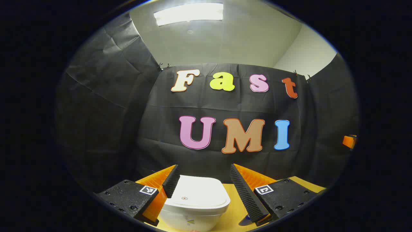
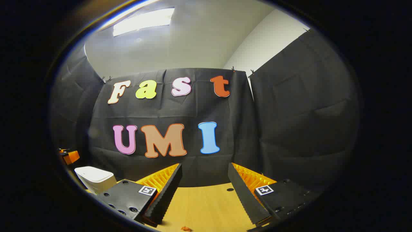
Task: Press the lid of the desktop garbage bin to open it, pick up the crumpled paper on the desktop and throw it into the bin, then pick up the pop can on the desktop and drop it into the bin, and finally close the garbage bin lid.
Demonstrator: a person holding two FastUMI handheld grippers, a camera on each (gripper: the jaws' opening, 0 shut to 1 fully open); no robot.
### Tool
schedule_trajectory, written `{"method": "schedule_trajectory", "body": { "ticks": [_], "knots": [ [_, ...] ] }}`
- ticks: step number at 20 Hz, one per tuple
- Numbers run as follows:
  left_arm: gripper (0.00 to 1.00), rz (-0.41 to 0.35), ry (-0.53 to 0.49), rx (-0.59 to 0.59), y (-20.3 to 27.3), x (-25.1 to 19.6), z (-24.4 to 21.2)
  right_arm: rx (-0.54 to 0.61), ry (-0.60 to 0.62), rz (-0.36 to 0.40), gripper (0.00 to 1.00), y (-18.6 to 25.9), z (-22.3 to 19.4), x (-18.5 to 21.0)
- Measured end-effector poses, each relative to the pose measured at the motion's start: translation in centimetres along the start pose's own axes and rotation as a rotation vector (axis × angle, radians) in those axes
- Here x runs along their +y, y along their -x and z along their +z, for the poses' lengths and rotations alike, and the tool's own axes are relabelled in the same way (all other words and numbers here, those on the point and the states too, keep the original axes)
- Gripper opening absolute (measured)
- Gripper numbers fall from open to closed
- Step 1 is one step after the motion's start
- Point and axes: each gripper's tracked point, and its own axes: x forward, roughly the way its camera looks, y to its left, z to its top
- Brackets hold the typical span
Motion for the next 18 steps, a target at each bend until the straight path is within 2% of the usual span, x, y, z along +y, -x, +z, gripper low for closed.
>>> {"method": "schedule_trajectory", "body": {
  "ticks": [5, 10, 18],
  "knots": [
    [0.94, 0.019, 0.006, -0.003, 0.9, -1.3, -0.1, 0.017, -0.005, 0.103, 0.96, -0.6, -1.1, 2.2],
    [0.94, 0.036, -0.014, -0.007, 1.5, -2.1, 0.3, 0.027, -0.034, 0.163, 0.96, -0.7, -1.5, 3.3],
    [0.94, 0.029, -0.052, 0.004, 1.7, -2.2, 0.4, 0.039, -0.044, 0.152, 0.95, -0.2, -1.8, 3.1]
  ]
}}
